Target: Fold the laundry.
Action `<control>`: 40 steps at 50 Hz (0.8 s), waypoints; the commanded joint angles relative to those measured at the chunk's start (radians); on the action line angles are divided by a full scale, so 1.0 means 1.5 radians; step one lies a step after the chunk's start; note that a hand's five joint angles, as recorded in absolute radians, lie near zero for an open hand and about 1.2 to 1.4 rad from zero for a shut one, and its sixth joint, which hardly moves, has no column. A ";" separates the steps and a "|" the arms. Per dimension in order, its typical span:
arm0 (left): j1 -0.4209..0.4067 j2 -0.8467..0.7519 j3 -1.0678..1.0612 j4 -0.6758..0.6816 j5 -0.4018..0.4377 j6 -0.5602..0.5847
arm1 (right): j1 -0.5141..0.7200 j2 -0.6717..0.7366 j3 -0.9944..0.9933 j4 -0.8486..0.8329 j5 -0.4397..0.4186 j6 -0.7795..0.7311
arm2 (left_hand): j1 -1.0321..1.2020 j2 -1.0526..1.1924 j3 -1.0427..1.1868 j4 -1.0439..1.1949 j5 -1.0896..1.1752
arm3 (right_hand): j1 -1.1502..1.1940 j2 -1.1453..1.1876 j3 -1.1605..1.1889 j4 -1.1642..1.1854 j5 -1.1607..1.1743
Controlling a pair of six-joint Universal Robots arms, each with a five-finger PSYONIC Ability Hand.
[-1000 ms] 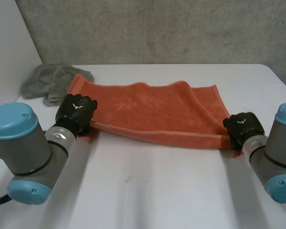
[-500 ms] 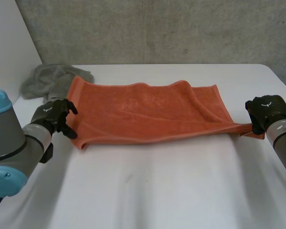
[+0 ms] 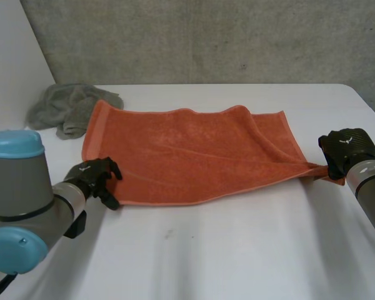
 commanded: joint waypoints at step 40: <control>-0.027 0.068 0.101 0.015 -0.055 0.267 | 0.012 -0.105 -0.125 0.224 -0.002 -0.053 | 0.562 0.563 0.565 0.561 0.559 | 0.278 0.152 0.141 0.139 0.154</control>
